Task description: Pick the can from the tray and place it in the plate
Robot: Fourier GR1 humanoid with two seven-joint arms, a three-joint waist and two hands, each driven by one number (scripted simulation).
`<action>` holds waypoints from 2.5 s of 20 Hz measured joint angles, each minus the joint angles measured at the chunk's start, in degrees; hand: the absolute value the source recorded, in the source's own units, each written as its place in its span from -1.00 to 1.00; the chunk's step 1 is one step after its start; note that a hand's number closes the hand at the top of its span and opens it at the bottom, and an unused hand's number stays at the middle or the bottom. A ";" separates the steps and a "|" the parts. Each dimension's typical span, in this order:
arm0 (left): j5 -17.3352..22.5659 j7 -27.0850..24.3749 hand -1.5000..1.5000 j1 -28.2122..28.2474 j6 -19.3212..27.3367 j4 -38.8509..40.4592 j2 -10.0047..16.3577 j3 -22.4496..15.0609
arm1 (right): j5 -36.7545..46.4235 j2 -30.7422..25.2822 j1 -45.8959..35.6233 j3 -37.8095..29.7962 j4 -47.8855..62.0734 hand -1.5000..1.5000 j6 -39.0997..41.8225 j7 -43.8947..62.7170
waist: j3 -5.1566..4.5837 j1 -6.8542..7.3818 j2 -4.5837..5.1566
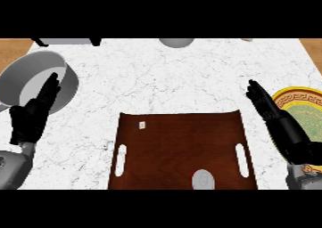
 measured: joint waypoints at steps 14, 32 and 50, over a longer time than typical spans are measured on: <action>2.94 6.34 0.00 3.49 -0.72 -3.04 -4.74 2.65 | 8.34 2.87 13.72 -2.94 -8.91 -1.00 -7.21 -13.40 | -0.77 -1.08 0.70; -0.32 9.50 0.00 3.77 -2.46 -5.05 -8.03 4.60 | 33.04 -1.86 27.23 10.00 -23.27 -1.00 -3.41 -3.62 | -0.75 0.16 1.05; -4.15 10.76 0.00 4.64 -4.52 -6.41 -11.17 7.41 | 50.47 0.36 16.80 20.44 -22.09 -1.00 10.90 21.47 | -0.73 0.43 1.08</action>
